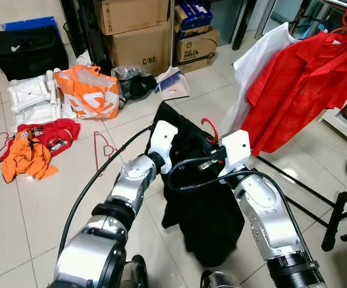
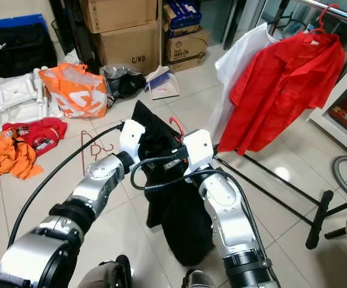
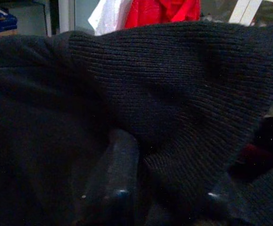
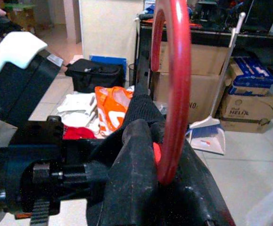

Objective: Hang hanger

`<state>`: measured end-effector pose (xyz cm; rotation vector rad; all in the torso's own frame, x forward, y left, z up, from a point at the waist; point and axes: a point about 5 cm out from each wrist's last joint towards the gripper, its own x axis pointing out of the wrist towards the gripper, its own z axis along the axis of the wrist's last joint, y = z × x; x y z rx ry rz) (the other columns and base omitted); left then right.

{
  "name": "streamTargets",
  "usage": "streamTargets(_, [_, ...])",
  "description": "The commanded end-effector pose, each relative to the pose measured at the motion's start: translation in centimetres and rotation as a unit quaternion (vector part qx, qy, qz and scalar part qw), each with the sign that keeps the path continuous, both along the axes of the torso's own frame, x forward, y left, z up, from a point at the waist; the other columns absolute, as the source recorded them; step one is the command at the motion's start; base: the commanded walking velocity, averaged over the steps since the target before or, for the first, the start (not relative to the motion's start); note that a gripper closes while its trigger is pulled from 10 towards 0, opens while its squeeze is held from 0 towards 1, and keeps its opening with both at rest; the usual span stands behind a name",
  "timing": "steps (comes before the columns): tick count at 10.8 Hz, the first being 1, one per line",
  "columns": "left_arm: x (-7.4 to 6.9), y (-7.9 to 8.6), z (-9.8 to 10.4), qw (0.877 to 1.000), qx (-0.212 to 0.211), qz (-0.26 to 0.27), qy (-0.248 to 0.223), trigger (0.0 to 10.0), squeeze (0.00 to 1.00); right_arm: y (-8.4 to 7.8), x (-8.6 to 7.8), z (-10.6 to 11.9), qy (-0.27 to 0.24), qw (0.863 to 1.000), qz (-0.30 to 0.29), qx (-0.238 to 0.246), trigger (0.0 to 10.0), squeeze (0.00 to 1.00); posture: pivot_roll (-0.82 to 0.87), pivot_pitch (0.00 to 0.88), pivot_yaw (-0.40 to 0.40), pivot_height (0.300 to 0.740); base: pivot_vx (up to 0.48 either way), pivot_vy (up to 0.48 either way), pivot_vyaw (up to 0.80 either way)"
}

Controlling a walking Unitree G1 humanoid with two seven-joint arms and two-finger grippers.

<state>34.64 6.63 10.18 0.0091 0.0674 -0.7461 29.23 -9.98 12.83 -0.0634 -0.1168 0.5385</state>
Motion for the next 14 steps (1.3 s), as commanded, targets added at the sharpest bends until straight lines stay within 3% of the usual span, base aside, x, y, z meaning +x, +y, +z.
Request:
streamTargets(1, [0.1, -0.4, 1.4, 0.999, -0.015, -0.014, -0.030, 0.0, 0.00, -0.7, 0.1, -0.6, 0.014, 1.000, -0.013, -0.016, 0.0, 0.00, -0.17, 0.145, -0.007, 0.740, 0.000, 0.000, 0.00])
streamTargets(5, [-1.4, -0.7, 4.5, 0.998, -0.022, -0.035, -0.052, 0.0, 0.00, -1.9, 0.3, -2.1, 0.020, 0.995, -0.031, -0.091, 0.0, 0.00, -0.17, 0.146, -0.018, 0.740, 0.000, 0.000, 0.00])
streamTargets(8, [-2.0, 0.8, 7.6, 0.996, -0.005, -0.033, -0.079, 0.0, 0.00, -2.3, 0.2, -3.2, 0.038, 0.993, -0.035, -0.105, 0.0, 0.00, -0.15, 0.140, -0.030, 0.740, 0.000, 0.000, 0.00])
streamTargets(11, [-2.0, 5.2, 8.0, 0.997, 0.027, 0.017, -0.063, 0.0, 0.00, -3.4, 0.4, -4.1, 0.060, 0.991, -0.050, -0.107, 0.0, 0.00, -0.14, 0.130, -0.038, 0.740, 0.000, 0.000, 0.00])
streamTargets(14, [-1.8, 12.2, 7.6, 0.989, 0.104, 0.093, -0.048, 0.0, 0.00, -6.0, 1.1, -3.1, 0.067, 0.993, -0.088, -0.042, 0.0, 0.00, -0.13, 0.133, -0.044, 0.740, 0.000, 0.000, 0.00])
